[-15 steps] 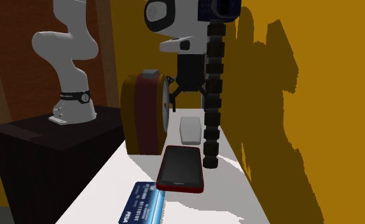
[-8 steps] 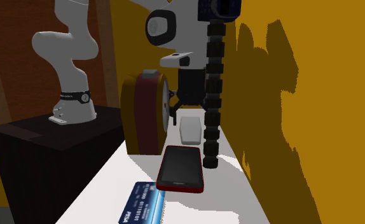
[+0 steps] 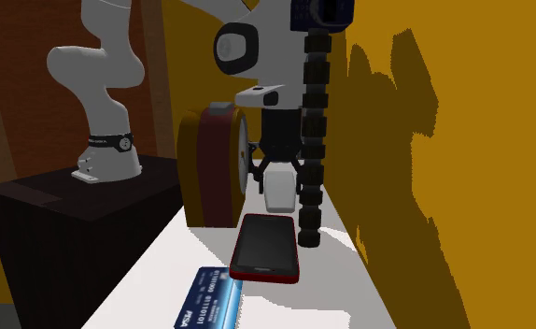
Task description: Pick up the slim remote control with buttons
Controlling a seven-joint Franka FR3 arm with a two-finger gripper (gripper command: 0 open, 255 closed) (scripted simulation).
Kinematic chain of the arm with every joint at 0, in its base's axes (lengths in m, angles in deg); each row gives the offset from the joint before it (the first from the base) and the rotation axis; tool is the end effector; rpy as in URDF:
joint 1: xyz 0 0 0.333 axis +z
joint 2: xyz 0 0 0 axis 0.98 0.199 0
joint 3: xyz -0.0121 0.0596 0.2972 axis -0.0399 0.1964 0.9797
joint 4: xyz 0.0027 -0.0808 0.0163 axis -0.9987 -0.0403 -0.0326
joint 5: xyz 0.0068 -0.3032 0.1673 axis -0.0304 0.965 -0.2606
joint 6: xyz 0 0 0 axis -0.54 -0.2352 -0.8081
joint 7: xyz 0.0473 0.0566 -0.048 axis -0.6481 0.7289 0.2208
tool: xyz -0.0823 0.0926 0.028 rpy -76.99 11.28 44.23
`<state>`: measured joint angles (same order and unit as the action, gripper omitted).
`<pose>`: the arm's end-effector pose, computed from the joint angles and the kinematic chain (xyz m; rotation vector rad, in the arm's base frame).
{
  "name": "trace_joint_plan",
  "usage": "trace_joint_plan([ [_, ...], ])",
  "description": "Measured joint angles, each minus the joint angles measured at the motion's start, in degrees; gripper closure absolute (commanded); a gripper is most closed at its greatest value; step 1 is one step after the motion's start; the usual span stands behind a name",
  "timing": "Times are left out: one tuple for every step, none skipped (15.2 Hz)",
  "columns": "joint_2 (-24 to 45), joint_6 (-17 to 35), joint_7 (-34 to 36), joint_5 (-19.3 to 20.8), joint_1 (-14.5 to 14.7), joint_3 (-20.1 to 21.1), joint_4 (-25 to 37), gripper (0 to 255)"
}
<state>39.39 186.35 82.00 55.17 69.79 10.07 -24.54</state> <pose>0.5796 -0.0820 0.2368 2.6115 -1.7422 -0.0164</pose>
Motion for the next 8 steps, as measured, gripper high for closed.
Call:
trace_joint_plan([
  [0.00,0.00,0.00,0.00,0.00,0.00,0.00,255],
  [0.00,0.00,0.00,0.00,0.00,0.00,0.00,255],
  [0.00,-0.01,0.00,0.00,0.00,0.00,0.01,255],
  [0.00,-0.01,-0.01,0.00,0.00,0.00,0.01,255],
  [0.00,-0.05,-0.01,0.00,0.00,0.00,0.03,255],
  [-0.16,-0.37,0.03,0.00,0.03,0.01,0.17,255],
  [-0.69,-0.70,0.02,-0.01,0.01,0.01,-0.03,255],
  [-1.13,-1.28,0.00,-0.01,0.00,0.01,0.12,255],
])
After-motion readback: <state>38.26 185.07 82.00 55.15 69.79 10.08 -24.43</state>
